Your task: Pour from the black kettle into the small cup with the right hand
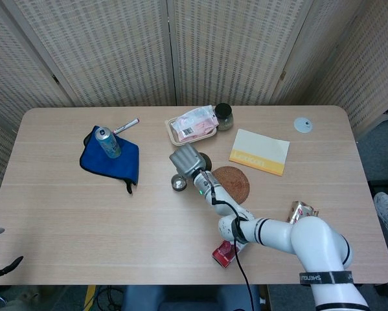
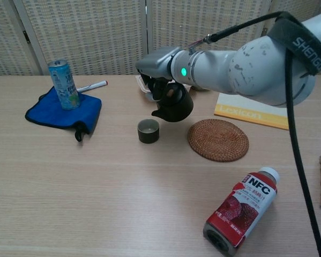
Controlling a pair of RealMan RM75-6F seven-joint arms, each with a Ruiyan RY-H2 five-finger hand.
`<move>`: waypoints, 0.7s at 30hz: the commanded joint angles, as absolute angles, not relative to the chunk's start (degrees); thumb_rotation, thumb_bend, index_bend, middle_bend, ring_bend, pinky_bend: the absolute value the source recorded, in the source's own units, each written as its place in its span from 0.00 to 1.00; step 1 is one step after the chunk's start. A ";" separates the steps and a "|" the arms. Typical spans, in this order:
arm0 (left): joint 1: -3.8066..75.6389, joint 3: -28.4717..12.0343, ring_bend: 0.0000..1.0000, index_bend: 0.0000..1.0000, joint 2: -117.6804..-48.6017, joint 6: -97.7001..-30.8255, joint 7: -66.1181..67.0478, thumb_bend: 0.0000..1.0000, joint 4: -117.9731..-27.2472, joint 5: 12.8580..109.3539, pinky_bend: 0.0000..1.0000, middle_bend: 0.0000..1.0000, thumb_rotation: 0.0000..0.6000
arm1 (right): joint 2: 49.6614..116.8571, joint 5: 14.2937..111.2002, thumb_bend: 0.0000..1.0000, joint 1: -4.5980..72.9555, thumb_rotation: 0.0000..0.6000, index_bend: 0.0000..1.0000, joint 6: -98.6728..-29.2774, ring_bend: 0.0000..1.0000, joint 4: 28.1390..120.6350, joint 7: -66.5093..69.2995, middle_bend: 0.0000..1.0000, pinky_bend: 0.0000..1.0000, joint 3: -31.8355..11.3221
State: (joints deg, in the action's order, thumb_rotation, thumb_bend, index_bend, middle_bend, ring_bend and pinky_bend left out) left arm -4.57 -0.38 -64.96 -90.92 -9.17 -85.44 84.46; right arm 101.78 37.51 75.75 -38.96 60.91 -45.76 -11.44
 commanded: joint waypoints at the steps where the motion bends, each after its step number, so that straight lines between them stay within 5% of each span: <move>1: -4.78 -0.39 0.15 0.29 -65.10 -91.09 -9.29 0.00 -85.28 84.38 0.09 0.08 0.59 | 102.76 37.05 0.52 76.69 0.82 0.96 -38.88 0.89 59.82 -46.65 1.00 0.48 -11.05; 21: -5.44 -0.62 0.15 0.29 -65.56 -91.45 -9.85 0.00 -84.70 84.42 0.09 0.08 0.59 | 103.45 35.30 0.52 79.77 0.88 0.96 -41.22 0.90 60.41 -52.40 1.00 0.48 -9.08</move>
